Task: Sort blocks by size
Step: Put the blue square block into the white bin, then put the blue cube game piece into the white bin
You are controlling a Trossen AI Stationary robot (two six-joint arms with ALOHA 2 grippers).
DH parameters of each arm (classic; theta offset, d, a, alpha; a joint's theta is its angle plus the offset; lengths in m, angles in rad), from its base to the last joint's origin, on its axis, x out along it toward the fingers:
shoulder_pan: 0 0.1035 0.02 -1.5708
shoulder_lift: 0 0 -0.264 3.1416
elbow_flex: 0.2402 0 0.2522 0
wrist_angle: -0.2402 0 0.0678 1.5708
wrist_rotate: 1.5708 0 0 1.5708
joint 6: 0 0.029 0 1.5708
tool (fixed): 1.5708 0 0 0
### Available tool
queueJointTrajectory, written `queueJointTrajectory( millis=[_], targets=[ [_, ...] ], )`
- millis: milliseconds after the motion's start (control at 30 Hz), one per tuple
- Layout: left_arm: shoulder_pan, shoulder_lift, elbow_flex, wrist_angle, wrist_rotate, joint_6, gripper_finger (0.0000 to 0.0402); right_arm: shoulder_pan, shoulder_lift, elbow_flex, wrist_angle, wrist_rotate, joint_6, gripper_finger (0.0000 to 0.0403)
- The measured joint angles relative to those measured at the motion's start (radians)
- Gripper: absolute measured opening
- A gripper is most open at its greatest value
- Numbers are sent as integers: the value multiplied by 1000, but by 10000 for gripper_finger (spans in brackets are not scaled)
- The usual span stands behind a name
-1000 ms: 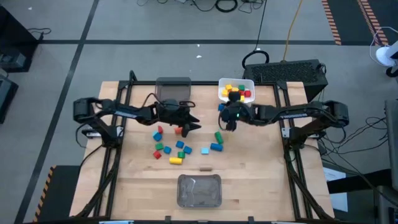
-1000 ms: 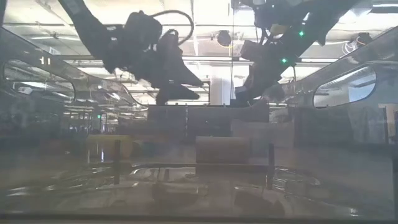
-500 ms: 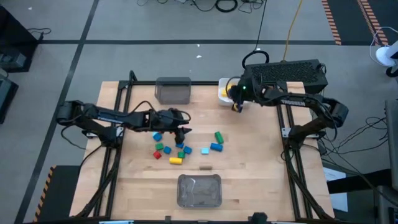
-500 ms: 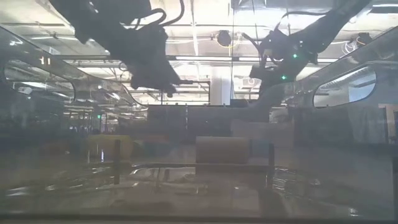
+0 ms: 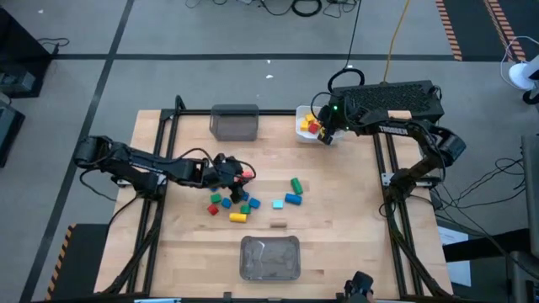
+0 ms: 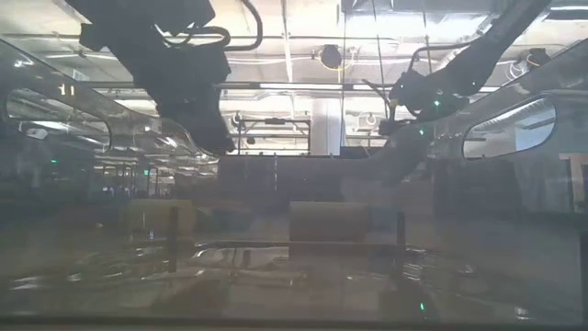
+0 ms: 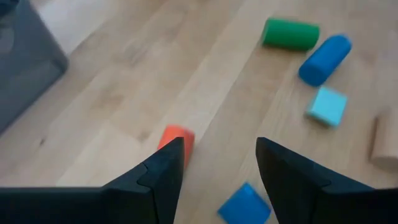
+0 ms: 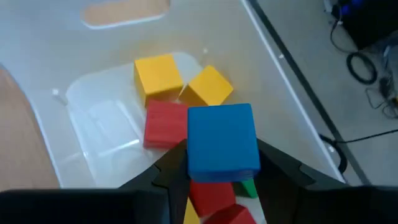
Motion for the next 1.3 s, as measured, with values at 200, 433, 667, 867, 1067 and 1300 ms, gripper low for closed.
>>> queueJointTrajectory(
  millis=[200, 433, 667, 867, 1067, 1300],
  targets=[
    [-37, 0, 0, -109, -4, -54, 194, -7, 0, 0, 3, 1, 0, 198],
    [-92, 0, 0, -193, -50, -111, 178, -11, 0, 0, 43, 7, 113, 232],
    [-185, 0, 0, -304, -121, -207, 177, 13, -1, 0, 82, -36, 187, 223],
    [-277, 0, 0, -343, -106, -346, 177, 50, -1, 0, 91, -197, 224, 217],
    [-302, 0, 0, -355, -96, -552, 177, 101, -1, 0, 144, -232, 236, 217],
    [-290, 10, 0, -353, -54, -717, 177, 137, -1, 0, 221, -232, 236, 217]
  ],
)
